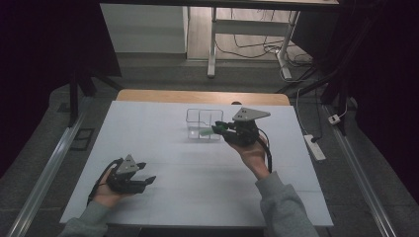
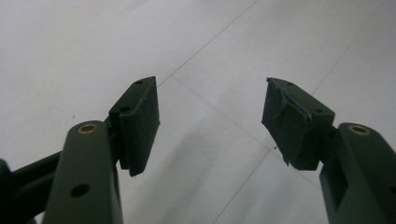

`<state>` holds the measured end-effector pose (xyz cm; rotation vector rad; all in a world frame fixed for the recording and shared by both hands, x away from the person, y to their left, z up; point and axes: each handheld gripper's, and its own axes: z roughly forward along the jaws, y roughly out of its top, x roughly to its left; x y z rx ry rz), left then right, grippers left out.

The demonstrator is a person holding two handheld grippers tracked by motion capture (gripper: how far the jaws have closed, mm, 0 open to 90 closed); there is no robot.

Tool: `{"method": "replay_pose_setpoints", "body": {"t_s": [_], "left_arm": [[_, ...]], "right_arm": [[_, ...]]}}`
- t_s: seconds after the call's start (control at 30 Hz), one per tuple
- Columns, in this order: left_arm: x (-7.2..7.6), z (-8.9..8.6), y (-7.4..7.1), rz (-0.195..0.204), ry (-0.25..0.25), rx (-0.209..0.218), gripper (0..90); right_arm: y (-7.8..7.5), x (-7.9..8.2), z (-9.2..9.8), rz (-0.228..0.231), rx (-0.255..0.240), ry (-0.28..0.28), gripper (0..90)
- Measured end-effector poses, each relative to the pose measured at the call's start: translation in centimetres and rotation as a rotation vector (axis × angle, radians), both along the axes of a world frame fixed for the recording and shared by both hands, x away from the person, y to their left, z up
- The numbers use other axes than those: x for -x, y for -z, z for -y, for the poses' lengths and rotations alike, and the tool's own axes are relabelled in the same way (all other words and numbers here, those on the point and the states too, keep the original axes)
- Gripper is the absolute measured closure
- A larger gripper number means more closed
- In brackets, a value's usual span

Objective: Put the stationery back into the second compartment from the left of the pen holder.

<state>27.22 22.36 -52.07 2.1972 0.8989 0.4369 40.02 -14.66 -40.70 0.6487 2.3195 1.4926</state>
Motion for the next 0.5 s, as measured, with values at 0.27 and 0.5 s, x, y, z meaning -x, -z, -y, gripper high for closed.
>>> {"method": "replay_pose_setpoints", "body": {"t_s": [0.27,0.5], "left_arm": [[-0.2,-1.0,0.5,-0.019,-0.015,-0.003,34.5],[-0.1,-1.3,0.4,-0.016,-0.023,0.006,34.5]], "right_arm": [[-2.5,-3.0,-0.6,0.007,0.010,0.060,73.6],[-2.3,-5.3,-2.0,-0.019,0.067,0.083,73.6]]}}
